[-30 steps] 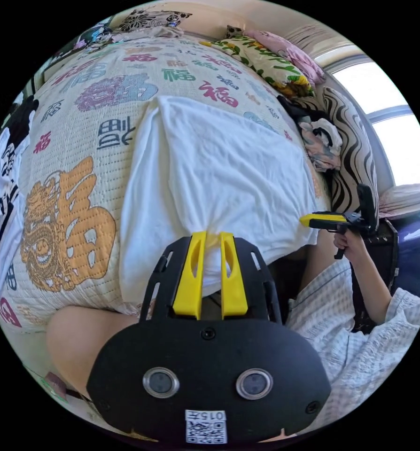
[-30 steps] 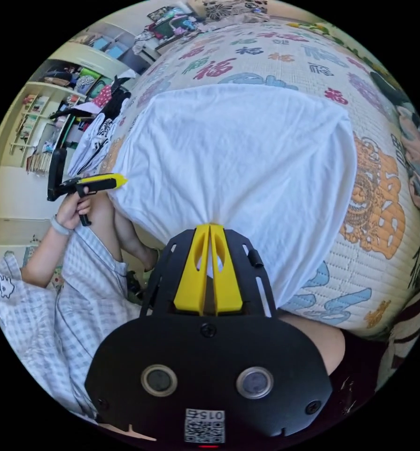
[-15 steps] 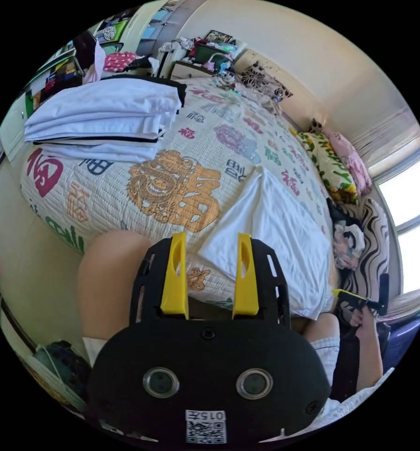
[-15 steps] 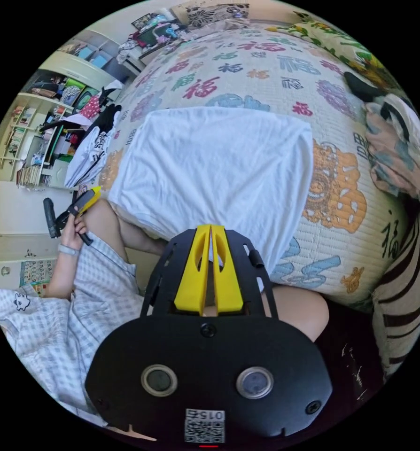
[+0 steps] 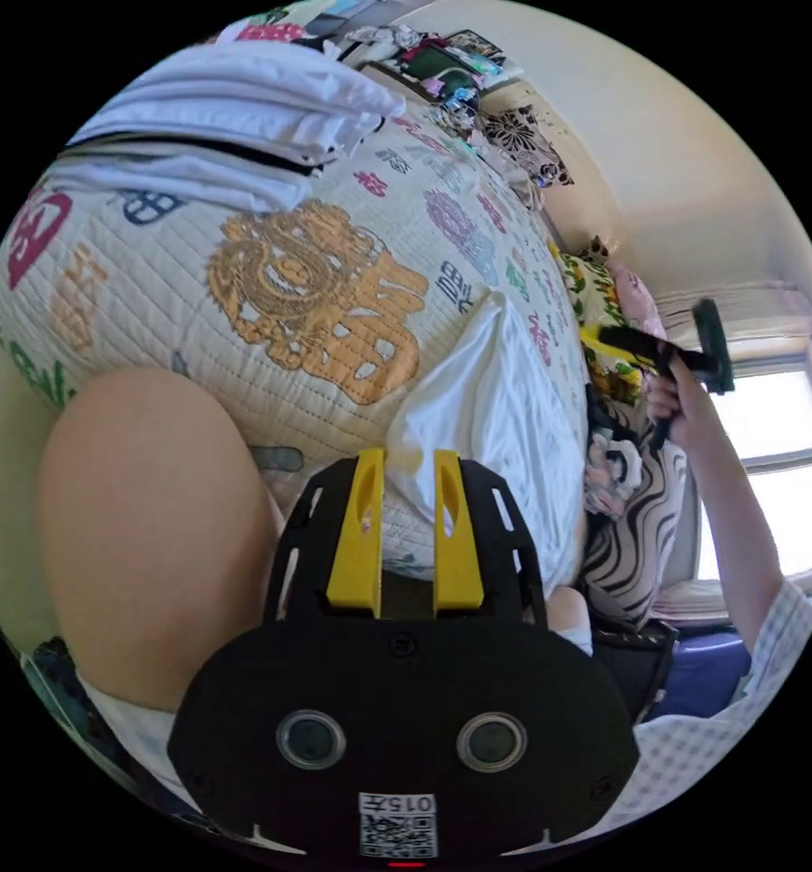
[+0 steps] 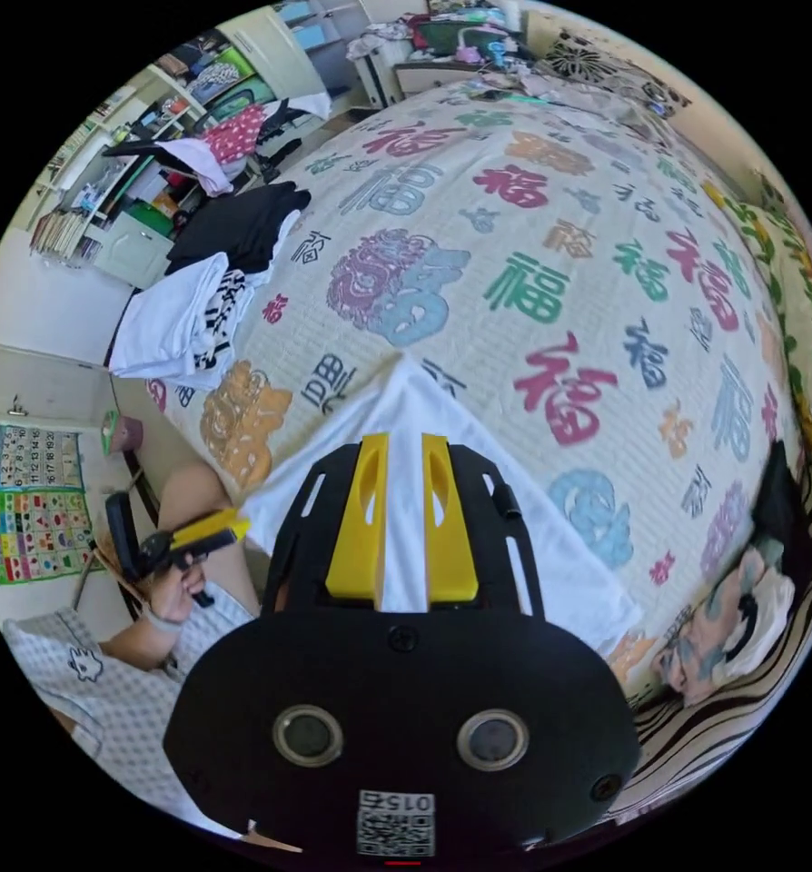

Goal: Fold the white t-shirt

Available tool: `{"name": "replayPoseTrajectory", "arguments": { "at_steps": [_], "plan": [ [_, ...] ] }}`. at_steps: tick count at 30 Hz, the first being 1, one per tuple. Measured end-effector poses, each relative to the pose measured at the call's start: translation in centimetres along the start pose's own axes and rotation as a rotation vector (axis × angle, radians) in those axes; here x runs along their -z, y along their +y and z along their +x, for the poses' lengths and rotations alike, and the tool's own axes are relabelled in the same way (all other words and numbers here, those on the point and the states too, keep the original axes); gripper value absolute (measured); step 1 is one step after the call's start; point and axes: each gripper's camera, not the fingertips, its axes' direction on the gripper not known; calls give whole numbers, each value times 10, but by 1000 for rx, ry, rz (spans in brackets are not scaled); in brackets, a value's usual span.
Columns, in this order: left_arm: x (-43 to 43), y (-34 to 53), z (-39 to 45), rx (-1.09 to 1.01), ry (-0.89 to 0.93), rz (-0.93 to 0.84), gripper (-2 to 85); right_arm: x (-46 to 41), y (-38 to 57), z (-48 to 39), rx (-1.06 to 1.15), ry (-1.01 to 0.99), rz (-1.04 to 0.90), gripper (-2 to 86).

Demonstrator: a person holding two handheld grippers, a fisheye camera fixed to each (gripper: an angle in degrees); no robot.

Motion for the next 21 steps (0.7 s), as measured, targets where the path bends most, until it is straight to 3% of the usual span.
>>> {"name": "replayPoseTrajectory", "arguments": {
  "at_steps": [7,10,15,21],
  "plan": [
    [-7,10,-10,-29,-5,-5,29,-74,-98,-16,-13,173,-269,73],
    [-8,15,-21,2,37,-9,6,-84,-110,-17,-3,177,-296,59],
    [-1,31,-33,29,125,44,-5,-77,-116,-20,37,194,-309,11],
    [34,51,-44,61,201,193,-6,-29,-124,-31,56,36,-156,-2]
  ]
}}
